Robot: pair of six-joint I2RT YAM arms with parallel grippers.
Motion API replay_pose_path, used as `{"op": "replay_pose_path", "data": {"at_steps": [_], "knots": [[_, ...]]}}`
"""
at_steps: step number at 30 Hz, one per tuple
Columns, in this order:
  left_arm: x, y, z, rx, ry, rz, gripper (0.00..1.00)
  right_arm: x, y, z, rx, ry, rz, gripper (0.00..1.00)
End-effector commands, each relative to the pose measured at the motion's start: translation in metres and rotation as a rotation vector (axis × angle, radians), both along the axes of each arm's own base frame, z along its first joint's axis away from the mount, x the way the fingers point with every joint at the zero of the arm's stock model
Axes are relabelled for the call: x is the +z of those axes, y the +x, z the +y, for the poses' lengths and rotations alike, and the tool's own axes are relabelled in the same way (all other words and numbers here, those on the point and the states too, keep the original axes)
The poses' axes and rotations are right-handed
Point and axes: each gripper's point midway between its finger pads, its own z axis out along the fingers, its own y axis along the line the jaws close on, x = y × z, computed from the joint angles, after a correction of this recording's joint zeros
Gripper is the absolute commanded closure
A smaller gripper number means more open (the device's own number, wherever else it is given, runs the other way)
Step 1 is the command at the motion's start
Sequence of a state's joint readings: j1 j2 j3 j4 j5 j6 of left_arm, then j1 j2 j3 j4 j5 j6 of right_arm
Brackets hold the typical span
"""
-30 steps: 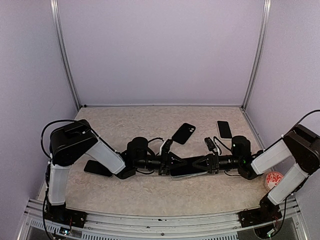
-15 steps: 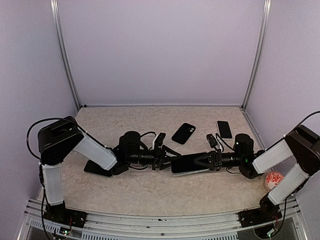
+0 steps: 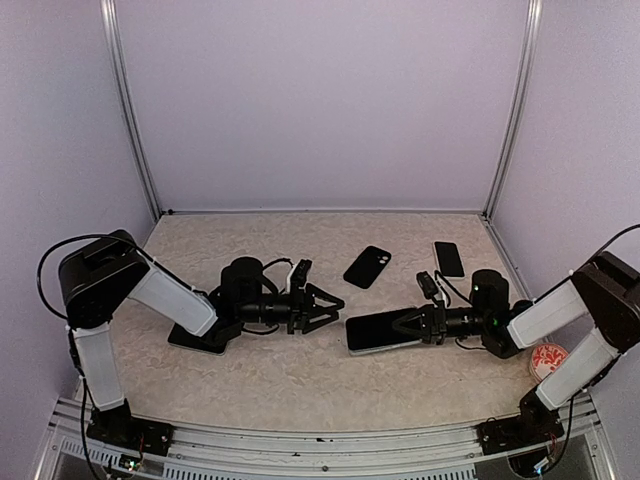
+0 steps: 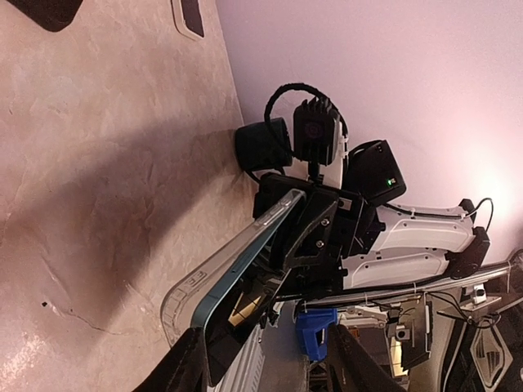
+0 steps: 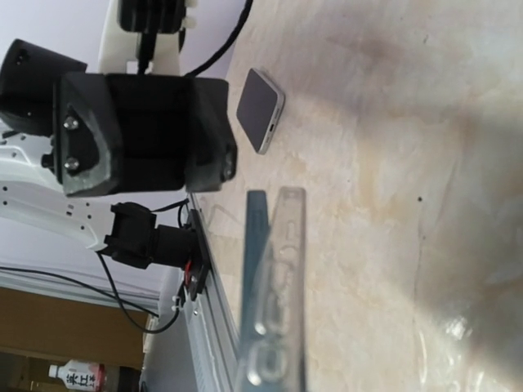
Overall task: Put the phone into the phone case
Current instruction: Press the phone case against the phone.
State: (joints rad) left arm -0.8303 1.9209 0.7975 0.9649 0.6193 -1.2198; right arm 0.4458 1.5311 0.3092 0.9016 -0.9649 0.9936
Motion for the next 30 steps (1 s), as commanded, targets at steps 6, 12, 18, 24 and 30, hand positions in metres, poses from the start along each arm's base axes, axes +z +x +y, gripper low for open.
{"op": "replay_pose_path", "data": {"at_steps": [6,12,18,24,30], "knots": [[0.003,-0.001,0.007,0.009,0.006,-0.069,0.49,0.028,-0.003,-0.002,0.015,0.054,-0.093,1.00],[0.002,-0.006,0.000,-0.020,-0.003,-0.082,0.48,0.041,-0.009,-0.002,0.042,0.084,-0.145,1.00],[0.008,-0.016,-0.017,-0.081,-0.017,-0.115,0.48,0.052,-0.016,-0.002,0.071,0.112,-0.188,1.00],[0.017,-0.026,-0.031,-0.140,-0.052,-0.142,0.48,0.059,-0.021,-0.002,0.096,0.137,-0.204,1.00],[0.024,-0.034,-0.039,-0.182,-0.085,-0.155,0.55,0.063,-0.025,-0.002,0.107,0.152,-0.218,1.00]]}}
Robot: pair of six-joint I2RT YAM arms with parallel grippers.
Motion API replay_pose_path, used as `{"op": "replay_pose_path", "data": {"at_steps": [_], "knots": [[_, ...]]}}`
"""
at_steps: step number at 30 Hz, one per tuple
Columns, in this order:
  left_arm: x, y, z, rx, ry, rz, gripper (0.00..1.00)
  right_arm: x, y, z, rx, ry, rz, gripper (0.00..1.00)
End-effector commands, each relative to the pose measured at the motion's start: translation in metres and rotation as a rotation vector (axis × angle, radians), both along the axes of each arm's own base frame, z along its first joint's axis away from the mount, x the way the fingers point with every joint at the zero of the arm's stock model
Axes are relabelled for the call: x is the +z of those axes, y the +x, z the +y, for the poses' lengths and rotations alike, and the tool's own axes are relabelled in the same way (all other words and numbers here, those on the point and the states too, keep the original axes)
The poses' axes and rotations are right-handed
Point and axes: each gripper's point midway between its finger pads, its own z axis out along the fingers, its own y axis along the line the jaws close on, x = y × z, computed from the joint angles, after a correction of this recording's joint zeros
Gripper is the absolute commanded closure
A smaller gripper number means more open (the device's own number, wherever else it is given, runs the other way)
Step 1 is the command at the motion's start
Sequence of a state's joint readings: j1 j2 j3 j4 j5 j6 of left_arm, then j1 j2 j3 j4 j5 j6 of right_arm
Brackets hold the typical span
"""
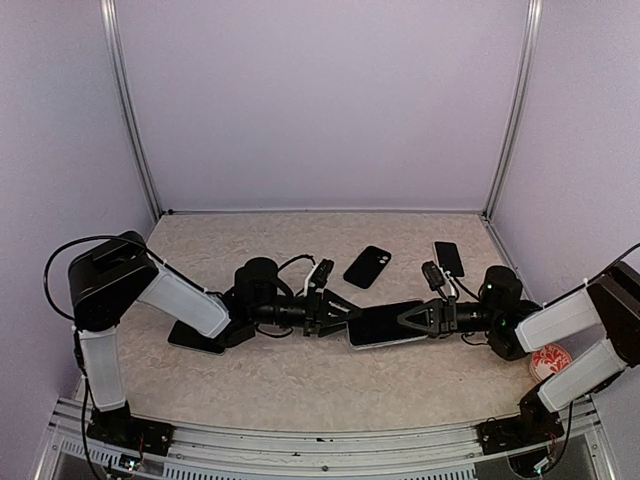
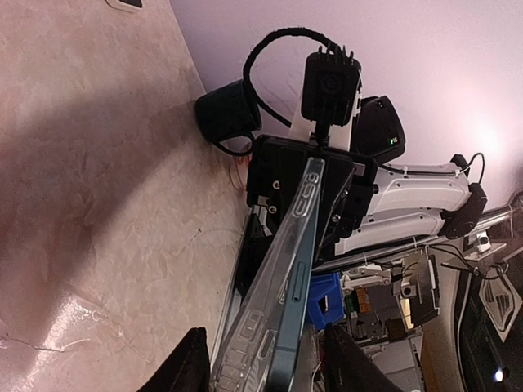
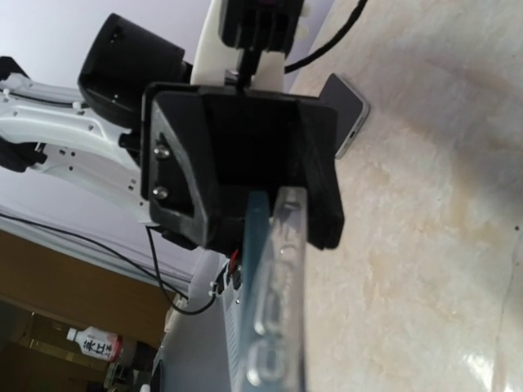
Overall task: Put the phone into the phone case
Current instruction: Press the phone case against the phone.
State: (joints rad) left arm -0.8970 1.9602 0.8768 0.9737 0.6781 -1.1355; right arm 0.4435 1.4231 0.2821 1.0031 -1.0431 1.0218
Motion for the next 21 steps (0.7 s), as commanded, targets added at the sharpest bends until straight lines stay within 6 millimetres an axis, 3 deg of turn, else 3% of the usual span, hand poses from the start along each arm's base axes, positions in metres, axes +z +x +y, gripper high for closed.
{"op": "replay_pose_path", "data": {"at_steps": [1,7,10,21], "knots": [[0.0119,-0.0088,-0.0080,-0.057,-0.055,-0.042,0.58,0.0219,-0.0082,-0.0014,0.038,0.057,-0.093,1.00],[0.0139,-0.0144,-0.0089,-0.085,-0.079,-0.030,0.71,0.0227,-0.0075,-0.0013,0.036,0.054,-0.106,1.00],[0.0155,-0.0162,-0.0092,-0.092,-0.082,-0.036,0.72,0.0203,-0.0049,-0.0011,0.025,0.043,-0.102,1.00],[0.0140,-0.0177,-0.0110,-0.097,-0.079,-0.034,0.99,0.0144,-0.0014,-0.0008,0.012,0.023,-0.094,1.00]]}}
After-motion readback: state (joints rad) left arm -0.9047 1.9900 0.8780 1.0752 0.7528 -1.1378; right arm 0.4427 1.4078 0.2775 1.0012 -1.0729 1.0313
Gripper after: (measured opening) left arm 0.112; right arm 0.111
